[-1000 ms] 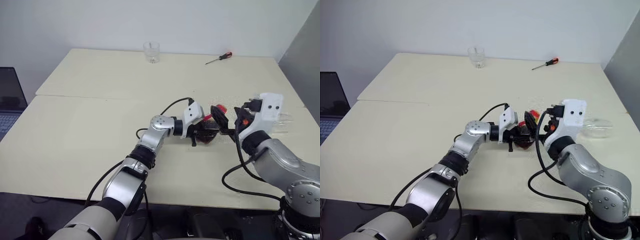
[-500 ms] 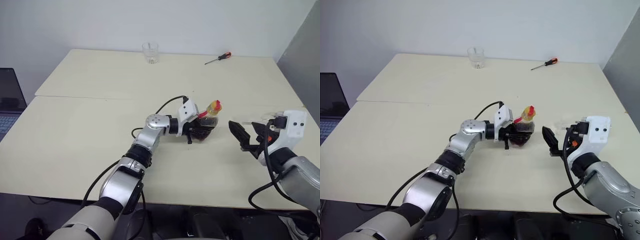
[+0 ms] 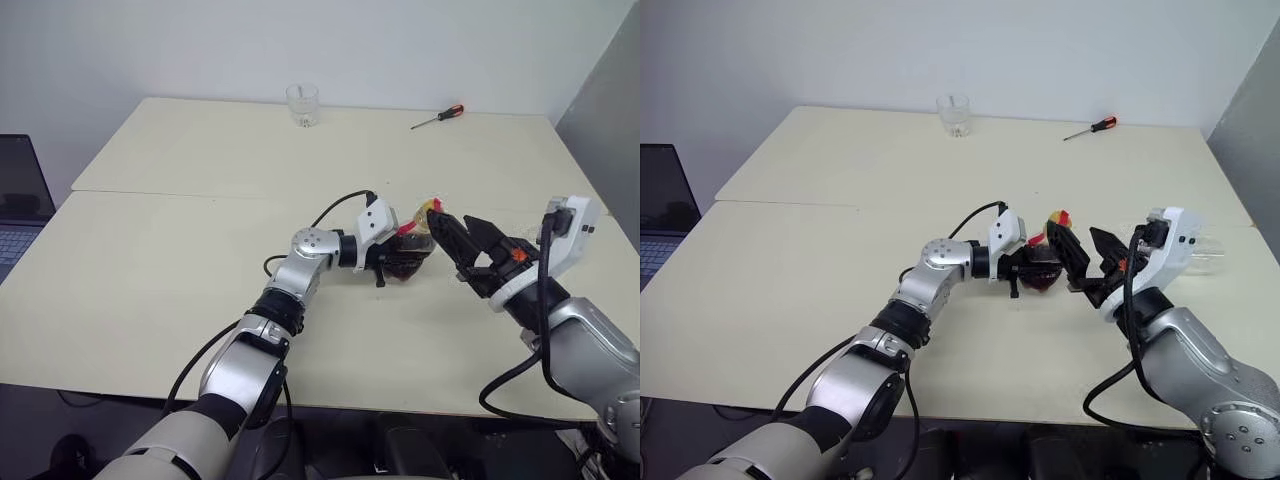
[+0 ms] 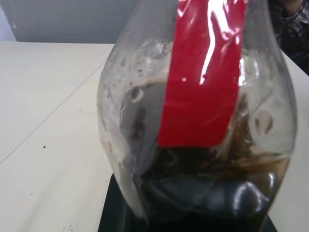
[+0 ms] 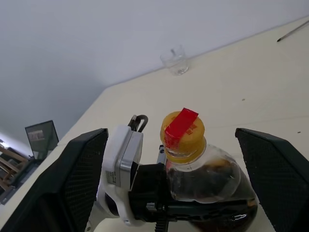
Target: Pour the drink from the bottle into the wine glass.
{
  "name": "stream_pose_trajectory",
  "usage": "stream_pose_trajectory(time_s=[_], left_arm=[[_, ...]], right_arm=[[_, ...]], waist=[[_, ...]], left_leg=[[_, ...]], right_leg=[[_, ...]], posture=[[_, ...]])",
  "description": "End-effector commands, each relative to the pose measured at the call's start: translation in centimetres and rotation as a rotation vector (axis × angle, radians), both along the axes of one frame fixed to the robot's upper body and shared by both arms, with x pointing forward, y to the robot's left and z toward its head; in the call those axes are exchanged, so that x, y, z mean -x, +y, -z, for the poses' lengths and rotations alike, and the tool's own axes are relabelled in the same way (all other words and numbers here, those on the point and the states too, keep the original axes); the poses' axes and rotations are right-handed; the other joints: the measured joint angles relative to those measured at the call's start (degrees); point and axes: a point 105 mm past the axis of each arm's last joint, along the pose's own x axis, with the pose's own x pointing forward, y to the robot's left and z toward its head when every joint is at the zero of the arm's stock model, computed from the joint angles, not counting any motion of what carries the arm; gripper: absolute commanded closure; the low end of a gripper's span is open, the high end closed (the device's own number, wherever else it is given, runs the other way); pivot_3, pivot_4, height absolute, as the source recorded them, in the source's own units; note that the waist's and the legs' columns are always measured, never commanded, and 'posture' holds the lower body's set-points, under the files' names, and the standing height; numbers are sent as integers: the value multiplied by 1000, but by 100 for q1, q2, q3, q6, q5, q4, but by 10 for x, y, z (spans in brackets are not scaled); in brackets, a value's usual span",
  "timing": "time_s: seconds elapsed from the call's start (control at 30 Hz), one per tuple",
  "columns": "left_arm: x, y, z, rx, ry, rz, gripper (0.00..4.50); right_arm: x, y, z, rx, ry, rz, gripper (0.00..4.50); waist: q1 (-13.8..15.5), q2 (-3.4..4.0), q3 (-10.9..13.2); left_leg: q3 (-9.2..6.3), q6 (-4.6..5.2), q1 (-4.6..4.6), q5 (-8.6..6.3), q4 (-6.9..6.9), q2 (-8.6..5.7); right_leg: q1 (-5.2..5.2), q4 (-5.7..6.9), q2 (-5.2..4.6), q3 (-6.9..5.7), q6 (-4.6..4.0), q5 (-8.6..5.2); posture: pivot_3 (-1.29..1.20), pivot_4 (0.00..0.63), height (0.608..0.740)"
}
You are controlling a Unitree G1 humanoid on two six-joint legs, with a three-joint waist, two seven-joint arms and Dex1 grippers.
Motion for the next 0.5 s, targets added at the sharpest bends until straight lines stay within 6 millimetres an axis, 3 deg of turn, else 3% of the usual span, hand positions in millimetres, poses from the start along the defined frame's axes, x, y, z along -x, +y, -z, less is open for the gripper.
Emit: stream_pose_trajectory(time_s=[0.03, 0.5], left_arm=[[1, -3, -18, 47, -53, 12, 3833], [2, -4, -17, 50, -54, 16, 3834]], right_arm=[[-7, -5, -5, -62, -1, 49, 0], [-22, 13, 1, -102, 52, 14, 0]], waist=[[-3, 0, 0], [-1, 1, 0]], left_leg=[[0, 0, 0, 0, 0, 0], [-1, 0, 0, 0, 1, 1]], right_leg=[[0, 1, 0, 0, 0, 0], [-1, 3, 0, -2, 0, 0]], posture=[[0, 150, 740], [0, 150, 740]])
